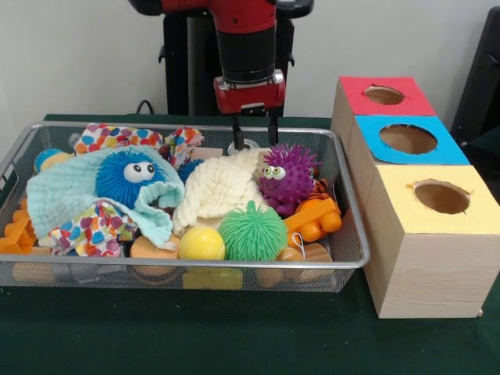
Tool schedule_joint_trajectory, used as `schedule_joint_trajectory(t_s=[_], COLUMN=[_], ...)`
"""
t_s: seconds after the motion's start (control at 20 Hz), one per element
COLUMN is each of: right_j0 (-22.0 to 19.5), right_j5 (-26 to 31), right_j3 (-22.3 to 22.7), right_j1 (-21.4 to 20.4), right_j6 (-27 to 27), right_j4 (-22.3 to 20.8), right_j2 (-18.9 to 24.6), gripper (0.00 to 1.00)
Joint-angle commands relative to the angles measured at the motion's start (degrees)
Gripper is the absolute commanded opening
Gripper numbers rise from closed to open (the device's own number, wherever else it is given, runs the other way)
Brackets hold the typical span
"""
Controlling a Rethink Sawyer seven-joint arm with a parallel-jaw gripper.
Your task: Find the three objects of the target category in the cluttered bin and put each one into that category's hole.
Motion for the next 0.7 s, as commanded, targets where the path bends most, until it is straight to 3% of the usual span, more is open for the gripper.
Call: schedule_joint_trajectory(t_s=[0.05, 0.7], right_j0=[0.95, 0.83], right_j5=[2.09, 2.08], right_j3=[-2.34, -0.55], right_j1=[-0.97, -2.33], right_j6=[-2.15, -2.13], right_j4=[-4.37, -4.75], right_j2=[-1.23, -1.85], gripper=[1.00, 1.00])
